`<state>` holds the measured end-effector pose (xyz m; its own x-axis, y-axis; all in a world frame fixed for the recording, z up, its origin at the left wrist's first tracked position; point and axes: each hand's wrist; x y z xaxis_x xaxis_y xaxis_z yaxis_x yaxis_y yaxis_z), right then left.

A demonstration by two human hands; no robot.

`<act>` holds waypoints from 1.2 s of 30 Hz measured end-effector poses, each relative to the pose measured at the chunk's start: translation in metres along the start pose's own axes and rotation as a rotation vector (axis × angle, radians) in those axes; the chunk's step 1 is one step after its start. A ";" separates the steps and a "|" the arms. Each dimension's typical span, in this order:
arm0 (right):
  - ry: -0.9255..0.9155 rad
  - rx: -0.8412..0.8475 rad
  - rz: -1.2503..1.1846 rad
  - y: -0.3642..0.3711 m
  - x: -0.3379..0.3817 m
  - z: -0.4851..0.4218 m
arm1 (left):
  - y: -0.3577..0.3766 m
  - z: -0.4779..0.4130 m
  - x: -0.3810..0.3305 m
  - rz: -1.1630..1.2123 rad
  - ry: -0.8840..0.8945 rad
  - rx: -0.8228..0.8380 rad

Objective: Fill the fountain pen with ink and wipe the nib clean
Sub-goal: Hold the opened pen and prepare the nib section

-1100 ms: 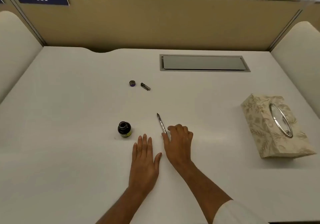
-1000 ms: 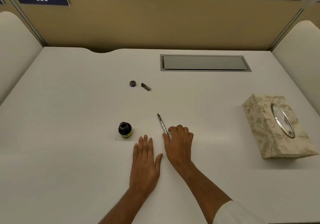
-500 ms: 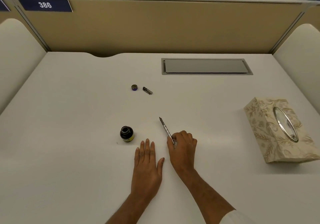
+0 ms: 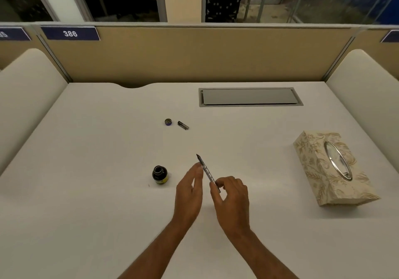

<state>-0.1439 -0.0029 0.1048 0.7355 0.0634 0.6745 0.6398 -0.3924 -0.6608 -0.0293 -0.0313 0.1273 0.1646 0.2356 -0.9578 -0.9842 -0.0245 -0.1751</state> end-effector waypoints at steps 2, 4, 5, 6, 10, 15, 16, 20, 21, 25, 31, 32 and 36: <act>0.005 0.019 -0.040 -0.009 0.008 0.002 | -0.001 0.000 -0.017 0.184 -0.094 0.032; 0.018 0.049 -0.077 -0.018 0.013 0.003 | -0.004 -0.002 -0.026 0.343 -0.175 0.070; 0.028 0.073 -0.094 -0.022 0.015 0.003 | -0.005 -0.003 -0.029 0.425 -0.202 0.077; 0.038 0.097 -0.109 -0.026 0.017 0.003 | -0.007 -0.003 -0.032 0.503 -0.222 0.078; 0.206 0.217 -0.365 -0.046 0.028 0.000 | -0.012 0.002 -0.041 0.695 -0.277 0.118; 0.651 0.496 -0.807 -0.068 0.048 -0.008 | -0.017 0.011 -0.047 0.818 -0.336 0.190; 0.727 0.501 -0.871 -0.069 0.049 -0.008 | -0.017 0.012 -0.048 0.831 -0.345 0.197; 0.685 0.328 -0.813 -0.066 0.054 -0.007 | -0.016 0.014 -0.052 0.836 -0.355 0.181; 0.612 0.265 -0.737 -0.065 0.056 -0.005 | -0.015 0.014 -0.053 0.837 -0.356 0.171; 0.325 0.096 -0.463 -0.060 0.057 0.005 | -0.010 0.020 -0.055 0.872 -0.382 0.134; 0.525 0.118 -0.678 -0.074 0.072 0.005 | -0.009 0.022 -0.062 0.886 -0.386 0.147; 0.628 0.139 -0.757 -0.076 0.074 0.003 | -0.009 0.023 -0.063 0.873 -0.383 0.158; 0.828 0.108 -0.952 -0.080 0.077 -0.006 | -0.011 0.025 -0.062 0.871 -0.367 0.170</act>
<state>-0.1396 0.0278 0.2119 -0.3588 -0.3286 0.8737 0.8810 -0.4283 0.2007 -0.0307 -0.0217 0.1947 -0.6310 0.4914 -0.6003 -0.7527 -0.2005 0.6271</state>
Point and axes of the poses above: each hand's wrist, its own z-axis away from the middle knuckle, its own y-axis out of the palm, x = y × z, and after that the axes turned 4 degrees about -y, right-handed
